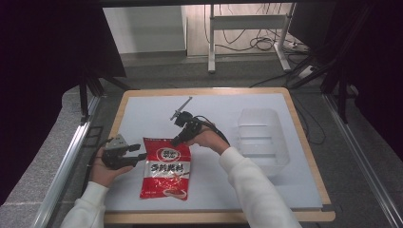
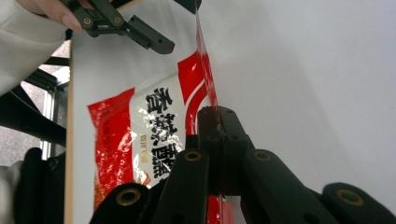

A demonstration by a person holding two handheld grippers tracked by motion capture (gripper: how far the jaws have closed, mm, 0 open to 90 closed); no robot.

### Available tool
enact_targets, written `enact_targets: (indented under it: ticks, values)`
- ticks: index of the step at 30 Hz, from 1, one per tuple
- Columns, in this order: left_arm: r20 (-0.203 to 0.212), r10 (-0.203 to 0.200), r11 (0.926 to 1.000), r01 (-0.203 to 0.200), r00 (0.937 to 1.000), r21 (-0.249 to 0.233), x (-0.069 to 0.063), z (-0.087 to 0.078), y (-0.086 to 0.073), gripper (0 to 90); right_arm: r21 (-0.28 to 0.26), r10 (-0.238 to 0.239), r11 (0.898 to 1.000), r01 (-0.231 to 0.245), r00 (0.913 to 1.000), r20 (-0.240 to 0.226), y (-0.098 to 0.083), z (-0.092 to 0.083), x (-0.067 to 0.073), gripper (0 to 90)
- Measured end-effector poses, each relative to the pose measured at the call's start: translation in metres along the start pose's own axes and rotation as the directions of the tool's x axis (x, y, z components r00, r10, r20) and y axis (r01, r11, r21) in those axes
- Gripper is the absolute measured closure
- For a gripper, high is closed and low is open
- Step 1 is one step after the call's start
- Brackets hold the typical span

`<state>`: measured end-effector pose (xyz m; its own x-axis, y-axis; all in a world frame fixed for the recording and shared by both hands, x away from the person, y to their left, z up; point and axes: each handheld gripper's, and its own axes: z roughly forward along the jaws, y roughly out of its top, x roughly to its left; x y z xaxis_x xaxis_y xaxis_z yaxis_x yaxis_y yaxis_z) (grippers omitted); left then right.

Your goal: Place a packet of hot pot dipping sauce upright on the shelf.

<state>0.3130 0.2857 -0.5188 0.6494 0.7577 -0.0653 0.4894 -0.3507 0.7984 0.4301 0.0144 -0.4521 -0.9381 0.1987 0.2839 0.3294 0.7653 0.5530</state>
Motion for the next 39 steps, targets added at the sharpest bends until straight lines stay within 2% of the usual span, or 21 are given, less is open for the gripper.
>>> enact_targets:
  ticks: [3,12,20,24,26,34,35,39]
  values:
    - [-0.008,-0.023,0.9997,0.023,0.9997,0.004,-0.001,-0.006,-0.005,42.5,-0.002,-0.006,1.000,0.006,1.0000,0.003,0.001,-0.005,0.003,88.9]
    - [-0.009,-0.022,0.9994,0.023,0.9997,0.024,-0.013,-0.009,-0.020,37.9,-0.029,-0.001,1.000,0.000,1.0000,-0.009,0.009,-0.028,0.014,89.0]
    - [-0.021,-0.028,0.9994,0.028,0.9994,0.019,-0.010,-0.010,-0.021,36.3,-0.045,0.008,0.999,-0.010,0.9993,-0.037,0.014,-0.046,0.023,89.0]
    - [-0.029,-0.043,0.9989,0.044,0.9986,0.016,-0.008,-0.011,-0.023,36.2,-0.064,-0.004,0.998,-0.001,0.9978,-0.066,0.017,-0.056,0.033,89.1]
    - [-0.032,-0.032,0.9991,0.033,0.9990,0.028,-0.007,-0.012,-0.023,36.2,-0.074,-0.014,0.997,0.009,0.9976,-0.068,0.019,-0.062,0.038,89.0]
    - [-0.028,-0.046,0.9987,0.046,0.9986,0.023,-0.007,-0.009,-0.024,35.9,-0.099,-0.056,0.994,0.052,0.9978,-0.037,0.025,-0.084,0.056,89.1]
    - [-0.026,-0.044,0.9986,0.045,0.9987,0.029,-0.007,-0.009,-0.024,35.8,-0.107,-0.075,0.992,0.072,0.9970,-0.022,0.026,-0.091,0.061,89.1]
    - [-0.019,-0.036,0.9982,0.037,0.9992,0.047,-0.008,-0.006,-0.024,35.2,-0.112,-0.088,0.990,0.087,0.9961,-0.004,0.029,-0.101,0.066,89.2]
